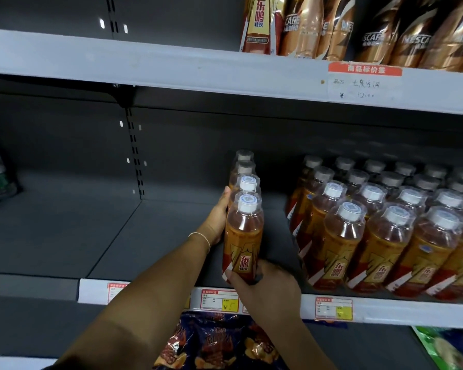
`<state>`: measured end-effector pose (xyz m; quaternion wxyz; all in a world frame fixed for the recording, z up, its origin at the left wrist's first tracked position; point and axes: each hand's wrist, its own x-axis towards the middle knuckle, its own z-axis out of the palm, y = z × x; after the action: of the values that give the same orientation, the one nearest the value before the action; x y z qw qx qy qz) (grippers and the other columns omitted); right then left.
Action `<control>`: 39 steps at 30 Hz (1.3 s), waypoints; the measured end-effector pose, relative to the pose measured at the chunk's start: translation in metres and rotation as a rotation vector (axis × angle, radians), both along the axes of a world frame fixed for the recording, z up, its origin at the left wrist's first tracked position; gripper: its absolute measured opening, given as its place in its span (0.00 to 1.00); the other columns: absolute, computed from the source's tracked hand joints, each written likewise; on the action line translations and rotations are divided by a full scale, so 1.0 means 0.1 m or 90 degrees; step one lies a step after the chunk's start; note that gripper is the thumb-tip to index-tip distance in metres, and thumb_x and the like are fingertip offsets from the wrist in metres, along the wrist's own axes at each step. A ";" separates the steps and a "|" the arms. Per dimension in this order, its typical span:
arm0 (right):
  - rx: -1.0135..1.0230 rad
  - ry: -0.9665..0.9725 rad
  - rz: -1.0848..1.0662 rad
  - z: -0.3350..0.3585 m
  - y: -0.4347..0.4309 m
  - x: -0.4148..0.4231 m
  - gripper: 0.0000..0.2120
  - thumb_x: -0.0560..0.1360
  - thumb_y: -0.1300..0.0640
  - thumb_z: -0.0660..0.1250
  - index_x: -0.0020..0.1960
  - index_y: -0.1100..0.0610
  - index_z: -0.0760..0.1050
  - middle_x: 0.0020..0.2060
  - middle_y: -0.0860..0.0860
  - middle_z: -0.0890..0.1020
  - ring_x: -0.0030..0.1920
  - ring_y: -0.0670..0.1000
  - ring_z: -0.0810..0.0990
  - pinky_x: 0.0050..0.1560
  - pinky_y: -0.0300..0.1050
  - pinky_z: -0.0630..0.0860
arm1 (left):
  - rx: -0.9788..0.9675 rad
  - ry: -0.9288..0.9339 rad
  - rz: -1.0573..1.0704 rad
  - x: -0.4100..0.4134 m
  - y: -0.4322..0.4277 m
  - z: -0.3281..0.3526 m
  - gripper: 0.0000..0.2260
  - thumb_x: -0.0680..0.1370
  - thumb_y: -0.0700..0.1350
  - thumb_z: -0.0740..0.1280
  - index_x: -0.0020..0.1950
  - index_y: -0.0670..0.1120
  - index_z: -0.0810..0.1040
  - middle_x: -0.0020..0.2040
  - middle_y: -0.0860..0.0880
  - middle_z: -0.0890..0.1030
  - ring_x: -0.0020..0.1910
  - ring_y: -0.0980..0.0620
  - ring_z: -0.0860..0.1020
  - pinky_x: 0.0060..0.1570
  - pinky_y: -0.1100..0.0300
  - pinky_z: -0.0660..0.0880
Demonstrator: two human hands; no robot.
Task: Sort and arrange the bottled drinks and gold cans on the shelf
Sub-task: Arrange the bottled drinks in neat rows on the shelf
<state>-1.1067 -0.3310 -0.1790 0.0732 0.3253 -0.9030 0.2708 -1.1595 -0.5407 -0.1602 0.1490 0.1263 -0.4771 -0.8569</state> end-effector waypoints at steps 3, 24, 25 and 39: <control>-0.010 -0.008 0.002 0.02 0.01 -0.02 0.30 0.67 0.23 0.59 0.50 0.47 0.79 0.43 0.40 0.82 0.44 0.40 0.78 0.47 0.39 0.77 | 0.039 0.018 0.007 -0.01 0.01 0.01 0.25 0.81 0.62 0.53 0.52 0.48 0.84 0.51 0.48 0.85 0.51 0.54 0.82 0.45 0.58 0.79; -0.013 -0.007 -0.022 0.02 0.31 -0.21 0.31 0.68 0.24 0.57 0.52 0.47 0.78 0.44 0.41 0.82 0.45 0.42 0.79 0.46 0.40 0.77 | 0.080 0.052 -0.017 -0.27 0.36 0.01 0.29 0.81 0.64 0.51 0.49 0.50 0.87 0.48 0.48 0.85 0.51 0.53 0.83 0.45 0.58 0.80; -0.016 -0.005 -0.023 0.02 0.33 -0.22 0.30 0.68 0.24 0.57 0.52 0.47 0.78 0.44 0.41 0.82 0.44 0.42 0.79 0.46 0.40 0.77 | 0.083 0.051 -0.018 -0.29 0.37 0.01 0.29 0.81 0.65 0.51 0.48 0.50 0.87 0.48 0.48 0.85 0.54 0.54 0.80 0.45 0.58 0.80; -0.069 -0.003 -0.032 -0.04 0.51 -0.36 0.27 0.68 0.26 0.60 0.52 0.46 0.78 0.44 0.40 0.83 0.44 0.41 0.80 0.44 0.38 0.77 | 0.081 0.050 -0.003 -0.44 0.59 0.04 0.29 0.82 0.64 0.50 0.46 0.52 0.87 0.50 0.51 0.85 0.51 0.55 0.82 0.43 0.59 0.80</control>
<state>-1.1424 -0.2798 -0.1829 0.0951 0.2971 -0.8953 0.3181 -1.2035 -0.4818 -0.1565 0.1574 0.1011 -0.4157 -0.8901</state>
